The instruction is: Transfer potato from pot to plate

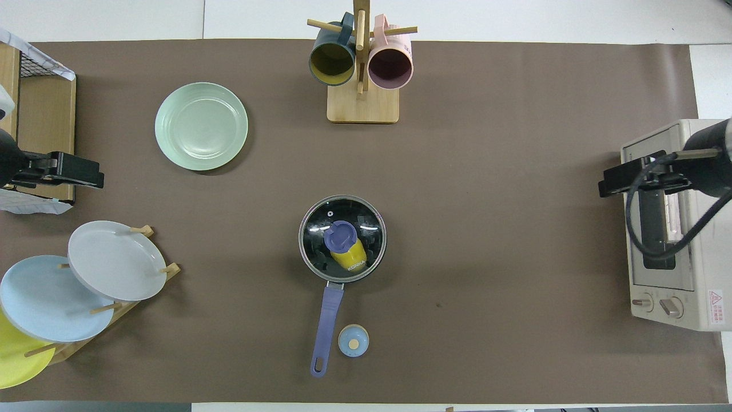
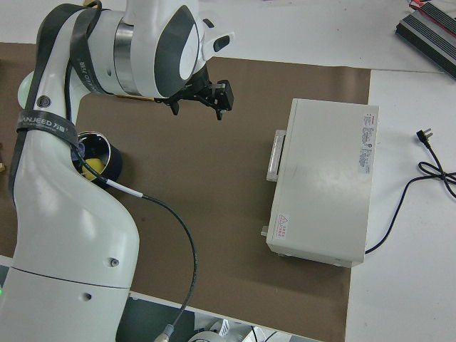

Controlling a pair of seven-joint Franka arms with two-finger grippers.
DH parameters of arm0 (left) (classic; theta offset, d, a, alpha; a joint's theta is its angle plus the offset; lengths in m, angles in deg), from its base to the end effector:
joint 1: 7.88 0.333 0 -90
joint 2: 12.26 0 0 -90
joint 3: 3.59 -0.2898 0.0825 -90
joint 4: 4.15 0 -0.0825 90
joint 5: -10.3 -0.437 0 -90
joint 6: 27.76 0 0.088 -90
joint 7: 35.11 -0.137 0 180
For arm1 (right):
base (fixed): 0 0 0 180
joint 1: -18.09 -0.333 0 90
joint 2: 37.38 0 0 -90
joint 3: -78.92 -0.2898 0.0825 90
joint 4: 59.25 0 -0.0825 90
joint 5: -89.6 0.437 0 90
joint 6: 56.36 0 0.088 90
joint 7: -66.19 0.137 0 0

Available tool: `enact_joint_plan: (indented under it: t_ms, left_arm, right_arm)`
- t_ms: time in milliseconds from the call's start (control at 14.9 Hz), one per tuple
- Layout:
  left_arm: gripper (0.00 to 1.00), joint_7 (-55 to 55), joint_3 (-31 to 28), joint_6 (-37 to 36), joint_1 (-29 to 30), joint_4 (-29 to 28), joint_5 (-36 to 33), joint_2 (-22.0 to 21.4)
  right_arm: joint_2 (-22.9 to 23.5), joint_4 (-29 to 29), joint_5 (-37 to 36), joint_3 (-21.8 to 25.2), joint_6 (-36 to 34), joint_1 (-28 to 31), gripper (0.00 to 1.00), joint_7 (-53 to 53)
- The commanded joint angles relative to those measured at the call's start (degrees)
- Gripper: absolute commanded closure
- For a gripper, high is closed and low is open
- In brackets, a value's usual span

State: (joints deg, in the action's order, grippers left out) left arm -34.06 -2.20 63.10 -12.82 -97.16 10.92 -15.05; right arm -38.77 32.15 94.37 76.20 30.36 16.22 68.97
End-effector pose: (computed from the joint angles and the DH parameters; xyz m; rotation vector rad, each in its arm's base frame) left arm 0.5913 -0.0673 0.5713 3.1279 -0.1440 0.0165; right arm 0.5896 0.0594 0.5658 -3.0614 -0.0519 0.0959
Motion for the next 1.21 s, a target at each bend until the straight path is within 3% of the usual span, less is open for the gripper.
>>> enact_joint_plan:
  t_ms: [0, 201, 469, 737, 1139]
  left_arm:
    - [0.0, -0.3, 0.3, 0.1, 0.3, -0.2, -0.3, -0.6]
    - [0.0, -0.3, 0.2, 0.1, 0.2, -0.1, -0.3, -0.6]
    - [0.0, -0.3, 0.3, 0.2, 0.0, -0.1, -0.3, -0.6]
    - [0.0, -0.3, 0.2, 0.1, 0.1, -0.1, -0.3, -0.6]
    - [0.0, -0.1, 0.2, 1.0, 0.4, 0.1, -0.3, -0.5]
  right_arm:
    - [2.3, -1.8, 1.0, -9.6, 2.2, 0.4, 0.0, 11.7]
    - [7.1, -2.5, 0.3, -16.6, 4.5, 0.3, 0.0, 20.6]
    - [16.6, -10.8, -7.2, -28.0, 5.7, -0.1, 0.0, 36.0]
    - [21.5, -10.2, -11.2, -29.0, 15.0, -7.6, 0.0, 48.3]
    - [24.0, -4.8, -16.5, -29.0, 20.2, -14.3, 0.0, 50.1]
